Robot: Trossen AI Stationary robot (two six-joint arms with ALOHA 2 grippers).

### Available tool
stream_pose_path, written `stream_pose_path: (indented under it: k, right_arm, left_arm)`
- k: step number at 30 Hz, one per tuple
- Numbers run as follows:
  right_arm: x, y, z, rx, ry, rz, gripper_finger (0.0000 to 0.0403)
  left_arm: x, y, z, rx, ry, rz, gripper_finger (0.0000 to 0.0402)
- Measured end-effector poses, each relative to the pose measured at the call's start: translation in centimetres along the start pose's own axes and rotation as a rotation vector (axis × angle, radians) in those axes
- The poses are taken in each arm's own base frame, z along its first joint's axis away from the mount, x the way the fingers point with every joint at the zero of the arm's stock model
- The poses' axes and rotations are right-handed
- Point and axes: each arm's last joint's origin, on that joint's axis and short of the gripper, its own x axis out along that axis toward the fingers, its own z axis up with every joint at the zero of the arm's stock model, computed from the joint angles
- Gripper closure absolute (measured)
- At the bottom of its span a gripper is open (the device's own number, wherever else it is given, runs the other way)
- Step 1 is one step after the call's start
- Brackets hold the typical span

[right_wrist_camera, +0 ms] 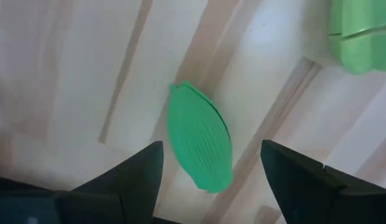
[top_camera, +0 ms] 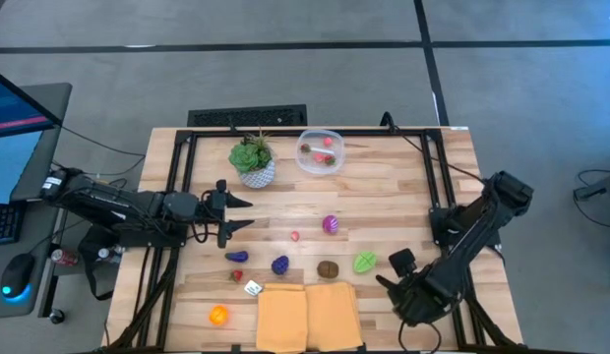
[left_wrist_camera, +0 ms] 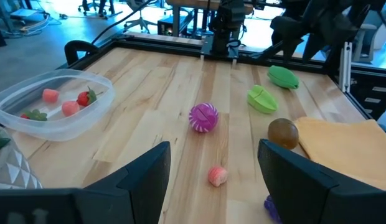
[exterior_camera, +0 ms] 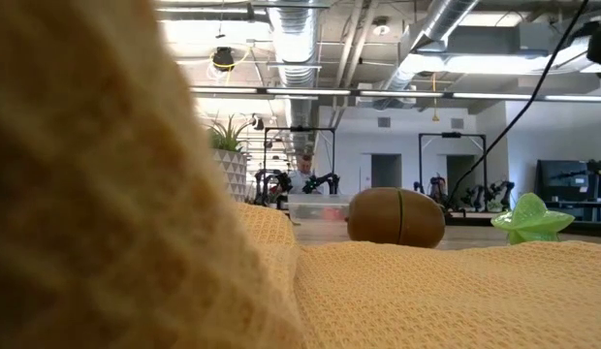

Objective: Pick and placing Produce into tupperware
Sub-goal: Put the corn into the transparent bin

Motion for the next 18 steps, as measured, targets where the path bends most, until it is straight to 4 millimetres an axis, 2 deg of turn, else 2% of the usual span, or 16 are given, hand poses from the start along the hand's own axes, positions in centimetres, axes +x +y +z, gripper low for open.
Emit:
stream_pose_path:
  k: [18]
  right_arm:
    - [2.3,1.7,0.2,0.008,0.092,-0.035,0.0108]
  left_arm:
    - [0.0,0.0,0.0,-0.003,-0.005,0.020,0.0168]
